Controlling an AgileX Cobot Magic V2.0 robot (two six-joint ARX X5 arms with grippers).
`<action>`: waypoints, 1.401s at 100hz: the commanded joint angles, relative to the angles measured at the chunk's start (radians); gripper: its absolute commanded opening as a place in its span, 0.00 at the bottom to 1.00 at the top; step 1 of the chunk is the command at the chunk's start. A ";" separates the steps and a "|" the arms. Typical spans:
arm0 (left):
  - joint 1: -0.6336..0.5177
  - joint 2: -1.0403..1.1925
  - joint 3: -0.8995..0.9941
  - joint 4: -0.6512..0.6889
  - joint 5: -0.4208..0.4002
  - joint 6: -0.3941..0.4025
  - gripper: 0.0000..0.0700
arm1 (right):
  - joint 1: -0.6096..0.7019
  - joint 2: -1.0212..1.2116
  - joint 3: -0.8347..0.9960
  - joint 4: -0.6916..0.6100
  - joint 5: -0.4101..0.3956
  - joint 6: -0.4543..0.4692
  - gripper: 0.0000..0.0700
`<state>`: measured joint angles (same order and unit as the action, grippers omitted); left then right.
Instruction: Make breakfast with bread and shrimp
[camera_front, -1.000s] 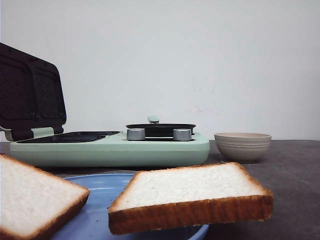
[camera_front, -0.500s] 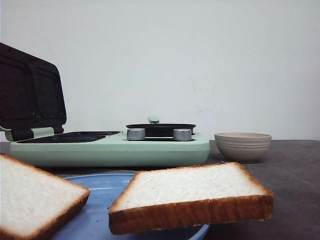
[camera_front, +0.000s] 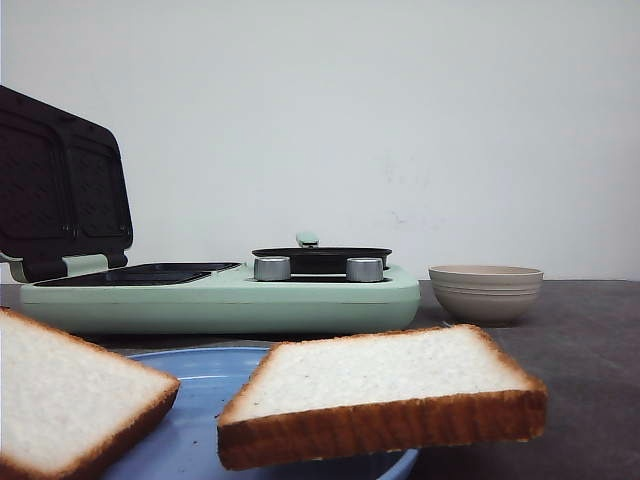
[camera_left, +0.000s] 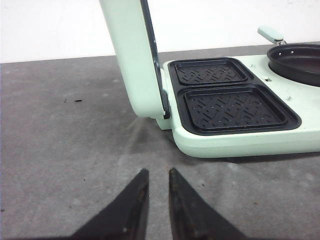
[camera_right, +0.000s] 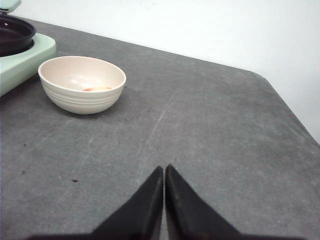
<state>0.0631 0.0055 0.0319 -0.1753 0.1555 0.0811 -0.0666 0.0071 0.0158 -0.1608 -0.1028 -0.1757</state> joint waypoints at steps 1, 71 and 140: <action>0.000 0.000 -0.018 -0.005 -0.001 0.005 0.00 | 0.000 -0.003 -0.003 0.011 -0.002 0.004 0.00; 0.000 0.000 -0.018 -0.004 -0.001 0.005 0.00 | 0.000 -0.003 -0.003 0.011 -0.002 0.004 0.00; 0.000 0.000 -0.018 -0.004 0.000 0.005 0.00 | 0.000 -0.003 -0.003 0.011 -0.006 0.049 0.00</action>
<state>0.0631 0.0055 0.0319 -0.1753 0.1555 0.0811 -0.0666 0.0071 0.0158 -0.1604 -0.1059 -0.1623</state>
